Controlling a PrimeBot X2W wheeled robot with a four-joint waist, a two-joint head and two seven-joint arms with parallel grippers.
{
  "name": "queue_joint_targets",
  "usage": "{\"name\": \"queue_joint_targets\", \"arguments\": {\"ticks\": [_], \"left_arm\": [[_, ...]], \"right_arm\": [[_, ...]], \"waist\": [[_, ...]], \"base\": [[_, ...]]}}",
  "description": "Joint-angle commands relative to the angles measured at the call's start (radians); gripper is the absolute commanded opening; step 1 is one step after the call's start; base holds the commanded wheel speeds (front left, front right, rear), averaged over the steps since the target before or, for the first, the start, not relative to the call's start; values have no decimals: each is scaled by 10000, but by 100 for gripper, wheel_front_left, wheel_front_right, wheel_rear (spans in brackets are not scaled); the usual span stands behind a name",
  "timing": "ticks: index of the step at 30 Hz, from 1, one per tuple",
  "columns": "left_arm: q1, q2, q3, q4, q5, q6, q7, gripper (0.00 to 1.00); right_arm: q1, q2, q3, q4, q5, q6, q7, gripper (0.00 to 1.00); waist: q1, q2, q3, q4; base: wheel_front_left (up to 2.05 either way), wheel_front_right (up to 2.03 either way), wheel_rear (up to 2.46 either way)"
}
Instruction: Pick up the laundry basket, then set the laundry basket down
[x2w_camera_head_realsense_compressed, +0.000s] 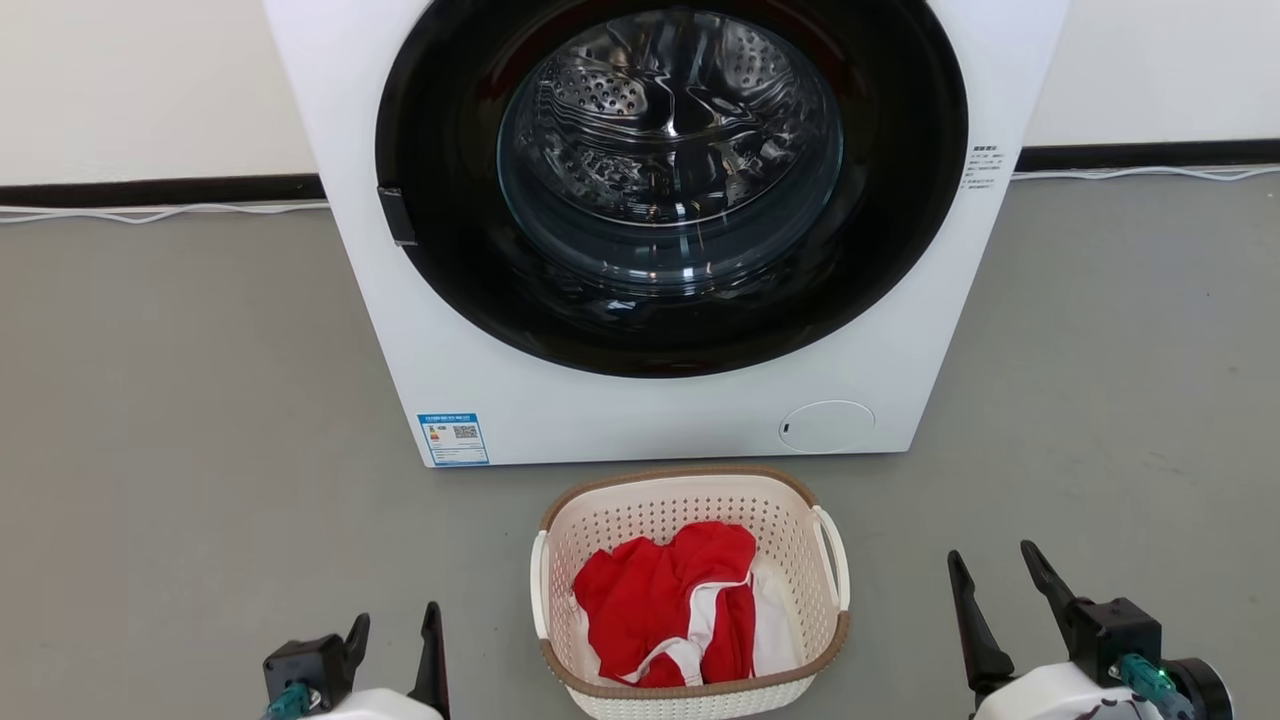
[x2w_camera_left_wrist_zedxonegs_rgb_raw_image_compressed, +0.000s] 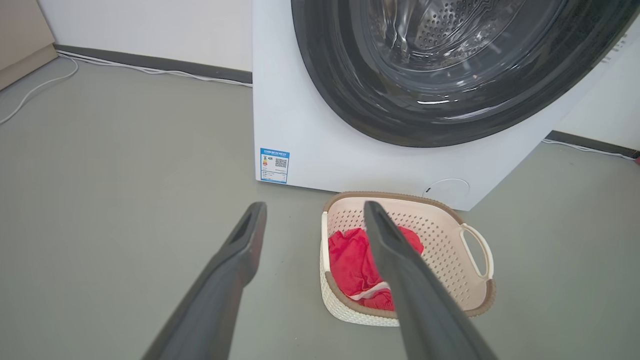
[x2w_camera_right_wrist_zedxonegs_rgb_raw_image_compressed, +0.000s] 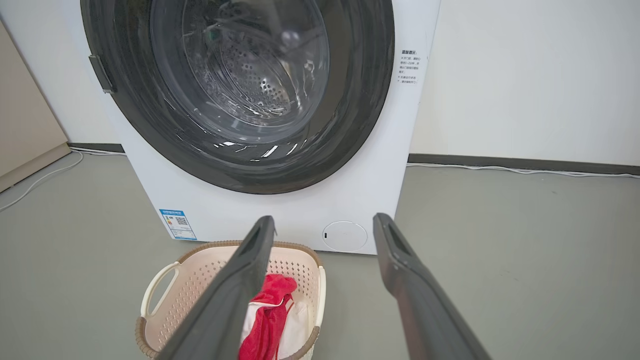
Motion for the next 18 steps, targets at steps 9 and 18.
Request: {"name": "queue_joint_targets", "arguments": {"ticks": [9, 18], "left_arm": [[156, -183, 1131, -474, 570, -226, -105, 100], [468, -443, 1141, -262, 846, -536, 1, 0]], "right_arm": [[95, -15, 56, -377, 172, 60, -135, 100], [374, 25, -196, -106, 138, 0, 0, 0]], "waist": [[0, -1, -160, -29], [0, -1, -234, -44]], "base": [[0, 0, 0], [0, 0, 0]]}}
